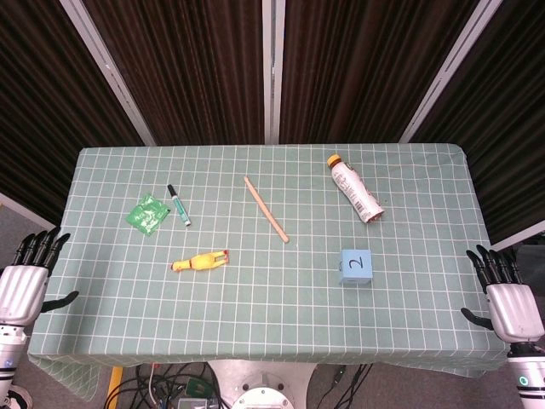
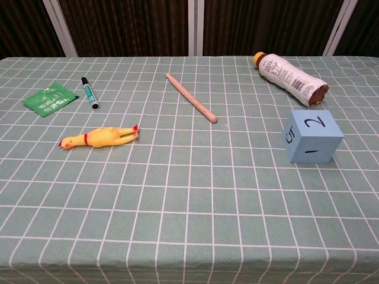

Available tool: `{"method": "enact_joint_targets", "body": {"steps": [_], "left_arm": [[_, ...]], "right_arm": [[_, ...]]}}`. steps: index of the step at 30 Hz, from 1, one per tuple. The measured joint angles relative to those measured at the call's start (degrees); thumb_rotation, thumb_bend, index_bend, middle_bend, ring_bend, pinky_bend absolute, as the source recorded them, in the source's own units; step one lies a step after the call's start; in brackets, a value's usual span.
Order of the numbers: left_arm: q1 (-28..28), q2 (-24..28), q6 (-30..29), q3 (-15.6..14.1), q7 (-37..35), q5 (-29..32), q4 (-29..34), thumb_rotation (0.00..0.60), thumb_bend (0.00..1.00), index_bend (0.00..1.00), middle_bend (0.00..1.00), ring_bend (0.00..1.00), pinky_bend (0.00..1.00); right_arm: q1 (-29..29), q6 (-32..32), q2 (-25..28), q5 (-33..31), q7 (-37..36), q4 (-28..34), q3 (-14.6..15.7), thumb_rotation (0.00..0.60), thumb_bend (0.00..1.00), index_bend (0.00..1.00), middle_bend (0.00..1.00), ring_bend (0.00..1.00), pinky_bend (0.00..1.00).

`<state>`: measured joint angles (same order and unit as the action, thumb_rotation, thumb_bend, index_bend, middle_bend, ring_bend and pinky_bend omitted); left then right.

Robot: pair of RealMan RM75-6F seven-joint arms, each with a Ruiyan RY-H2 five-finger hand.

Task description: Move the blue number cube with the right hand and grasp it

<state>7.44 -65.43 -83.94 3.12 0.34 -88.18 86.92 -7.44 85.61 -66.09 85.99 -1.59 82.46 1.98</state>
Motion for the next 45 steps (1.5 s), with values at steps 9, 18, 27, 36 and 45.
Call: {"method": "enact_joint_targets", "body": {"steps": [9,18,27,36,45], "left_arm": [[0.0,0.2,0.6,-0.5,0.0,0.5,0.8,0.600,0.05,0.06,0.00,0.00,0.00],[0.1,0.7,0.9,-1.0,-0.6,0.4,1.1,0.600,0.05,0.06,0.00,0.00,0.00],[0.6,-0.6,2.1,-1.3,-1.9,0.7,-0.7,0.600,0.05,0.06,0.00,0.00,0.00],[1.0,-0.4,2.8,-1.5,-2.8,1.0,-1.0,0.600,0.05,0.06,0.00,0.00,0.00],[0.9,-1.0,4.1,-1.9,-4.5,2.0,-3.1,0.600,0.05,0.06,0.00,0.00,0.00]], "right_arm": [[0.1,-0.5,-0.2,1.5,-1.0,0.0,-0.6,0.600,0.20,0.00,0.00,0.00,0.00],[0.1,-1.1,-0.1,0.3,3.3,2.0,-2.1,0.600,1.00,0.00,0.41,0.38,0.43],[-1.2,-4.9,2.3,0.2,6.2,6.3,-2.4,0.600,1.00,0.00,0.91,0.81,0.73],[-6.5,-19.0,9.5,-2.4,5.6,15.0,-1.9,0.600,1.00,0.00,0.95,0.84,0.74],[-18.1,-41.3,13.4,-15.1,7.3,20.7,-3.3,0.600,1.00,0.00,0.95,0.84,0.74]]}}
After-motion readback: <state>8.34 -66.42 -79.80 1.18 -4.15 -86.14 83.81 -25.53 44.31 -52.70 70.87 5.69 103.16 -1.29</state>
